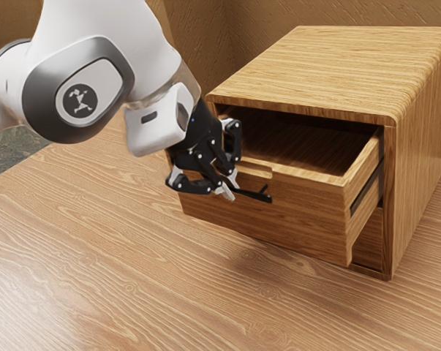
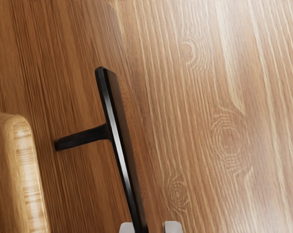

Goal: Pull the drawer handle with one arm to open the drawer

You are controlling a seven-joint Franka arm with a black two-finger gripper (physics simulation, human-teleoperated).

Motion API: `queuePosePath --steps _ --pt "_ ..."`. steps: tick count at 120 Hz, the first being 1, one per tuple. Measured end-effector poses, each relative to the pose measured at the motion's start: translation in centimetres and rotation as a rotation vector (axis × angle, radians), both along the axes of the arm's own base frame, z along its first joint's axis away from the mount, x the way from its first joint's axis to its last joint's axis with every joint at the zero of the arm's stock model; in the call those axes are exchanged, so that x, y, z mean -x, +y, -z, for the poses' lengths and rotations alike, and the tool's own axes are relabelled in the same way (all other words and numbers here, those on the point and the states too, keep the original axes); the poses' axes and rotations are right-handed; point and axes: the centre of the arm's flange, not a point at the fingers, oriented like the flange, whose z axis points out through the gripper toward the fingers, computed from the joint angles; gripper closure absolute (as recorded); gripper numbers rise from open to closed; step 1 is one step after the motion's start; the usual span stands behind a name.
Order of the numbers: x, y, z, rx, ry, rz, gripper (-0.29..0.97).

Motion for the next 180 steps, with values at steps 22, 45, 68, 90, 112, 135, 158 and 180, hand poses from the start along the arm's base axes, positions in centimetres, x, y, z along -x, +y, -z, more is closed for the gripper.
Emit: queuePosePath --steps 22,45,68,90,112,135,158,180 --pt "0.1 -0.5 0.0 0.010 0.000 -0.001 0.78" --pt "0.6 -1.9 0.3 0.014 0.005 0.020 0.78" --pt "1.8 -2.0 0.6 0.015 0.013 0.009 0.78" --pt "3.6 -1.6 0.4 0.017 0.015 -0.011 0.76" --pt "5.2 -0.8 0.4 0.018 0.017 -0.037 0.71" --pt "6.2 -0.5 0.5 0.024 0.000 -0.057 0.69" --pt "8.0 -0.3 0.0 0.033 -0.020 -0.071 0.69" --pt "8.9 -1.4 0.4 0.028 -0.016 -0.065 0.69"
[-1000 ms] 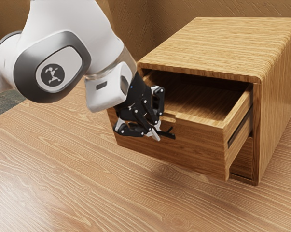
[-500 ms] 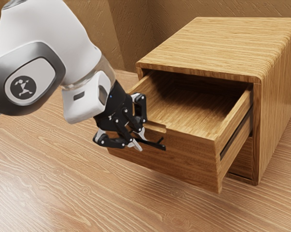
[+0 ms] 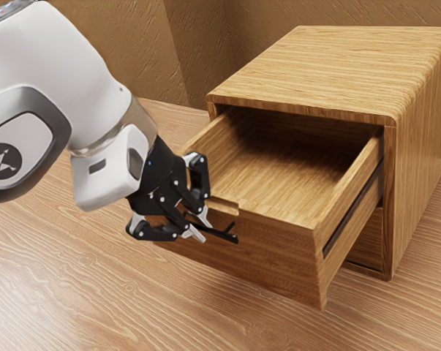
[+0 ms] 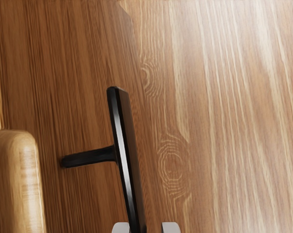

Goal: Pull the drawer handle with one arm to open the drawer

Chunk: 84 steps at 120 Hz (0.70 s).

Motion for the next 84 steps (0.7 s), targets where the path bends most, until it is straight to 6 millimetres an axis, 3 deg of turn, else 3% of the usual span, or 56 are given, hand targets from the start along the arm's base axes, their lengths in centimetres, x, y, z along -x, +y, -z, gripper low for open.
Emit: queuePosePath --steps 26,64,74,84 --pt "1.2 -0.5 0.0 -0.002 -0.006 -0.005 0.69" --pt "1.5 -0.6 -0.3 0.003 -0.011 -0.016 0.55" --pt "1.8 -0.4 -1.0 0.007 -0.025 -0.022 0.53" --pt "2.2 -0.5 -3.4 0.015 -0.051 -0.019 0.51"
